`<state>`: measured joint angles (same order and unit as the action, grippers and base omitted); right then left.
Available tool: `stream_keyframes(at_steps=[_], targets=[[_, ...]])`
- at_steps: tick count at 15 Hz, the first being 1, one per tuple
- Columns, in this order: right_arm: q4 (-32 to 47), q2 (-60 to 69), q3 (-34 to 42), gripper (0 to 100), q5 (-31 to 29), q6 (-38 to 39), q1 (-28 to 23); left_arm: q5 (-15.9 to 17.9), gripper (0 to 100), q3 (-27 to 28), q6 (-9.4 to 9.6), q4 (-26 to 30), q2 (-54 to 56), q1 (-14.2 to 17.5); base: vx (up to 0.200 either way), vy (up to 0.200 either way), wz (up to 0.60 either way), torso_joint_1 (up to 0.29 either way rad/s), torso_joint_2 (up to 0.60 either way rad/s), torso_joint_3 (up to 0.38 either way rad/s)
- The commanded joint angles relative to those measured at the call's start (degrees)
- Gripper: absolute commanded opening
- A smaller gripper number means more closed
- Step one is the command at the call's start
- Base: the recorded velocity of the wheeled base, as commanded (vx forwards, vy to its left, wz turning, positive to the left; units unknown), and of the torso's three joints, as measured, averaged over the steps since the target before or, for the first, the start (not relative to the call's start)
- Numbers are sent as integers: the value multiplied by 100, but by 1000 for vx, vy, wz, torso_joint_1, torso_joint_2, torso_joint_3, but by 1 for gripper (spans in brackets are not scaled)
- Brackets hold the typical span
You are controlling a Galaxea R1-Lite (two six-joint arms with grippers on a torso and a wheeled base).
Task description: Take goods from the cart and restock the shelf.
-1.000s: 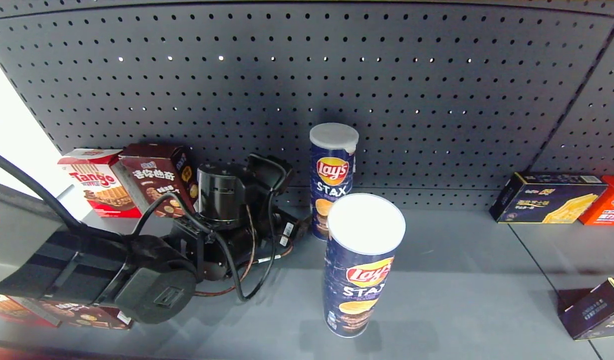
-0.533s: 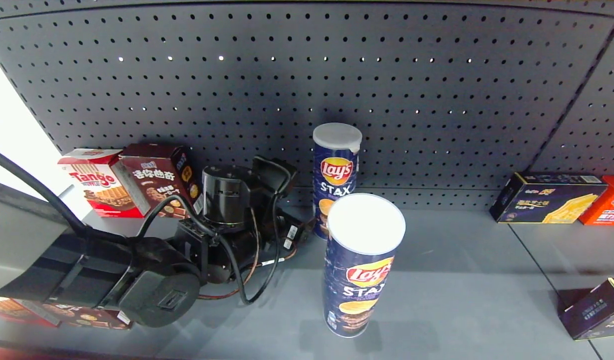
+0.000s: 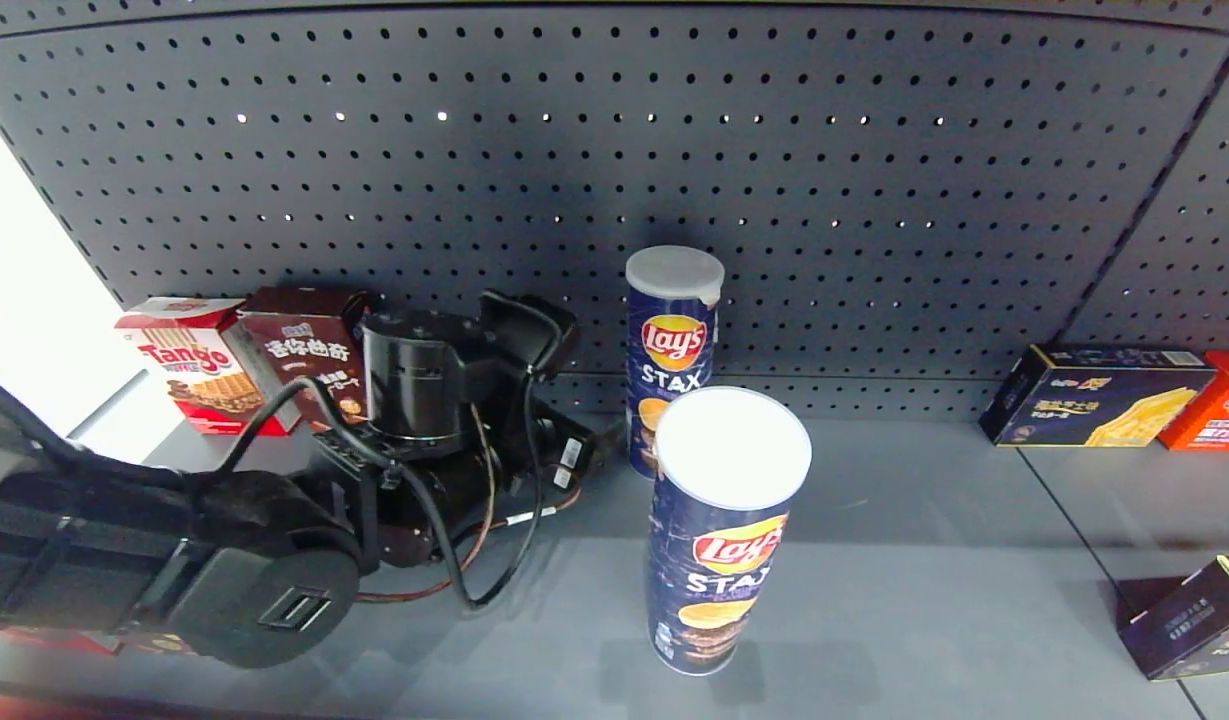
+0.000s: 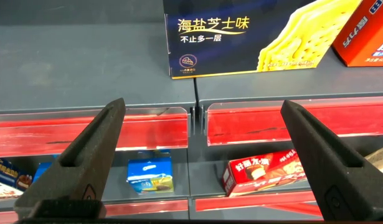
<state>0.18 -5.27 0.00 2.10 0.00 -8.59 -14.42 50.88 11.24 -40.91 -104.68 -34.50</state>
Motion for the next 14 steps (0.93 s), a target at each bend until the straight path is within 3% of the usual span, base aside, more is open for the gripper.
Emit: stream_keyframes(at_steps=[1, 3, 5, 10, 14], targets=[[-1, -9, 0, 100, 1, 0, -2, -122, 100, -87, 89, 154, 888, 40, 0, 0, 0, 0, 0, 0], [-1, -9, 0, 100, 1, 0, -2, -157, 100, -246, 89, 189, 1415, -31, 0, 0, 0, 0, 0, 0], [-1, -9, 0, 100, 1, 0, -2, -175, 100, -500, 10, 154, 1925, -347, 0, 0, 0, 0, 0, 0], [-1, -9, 0, 100, 1, 0, -2, -201, 100, -1986, -17, 171, 3911, -532, 0, 0, 0, 0, 0, 0], [-1, -9, 0, 100, 1, 0, -2, -201, 100, -2891, 45, 206, 5379, -1103, 0, 0, 0, 0, 0, 0]])
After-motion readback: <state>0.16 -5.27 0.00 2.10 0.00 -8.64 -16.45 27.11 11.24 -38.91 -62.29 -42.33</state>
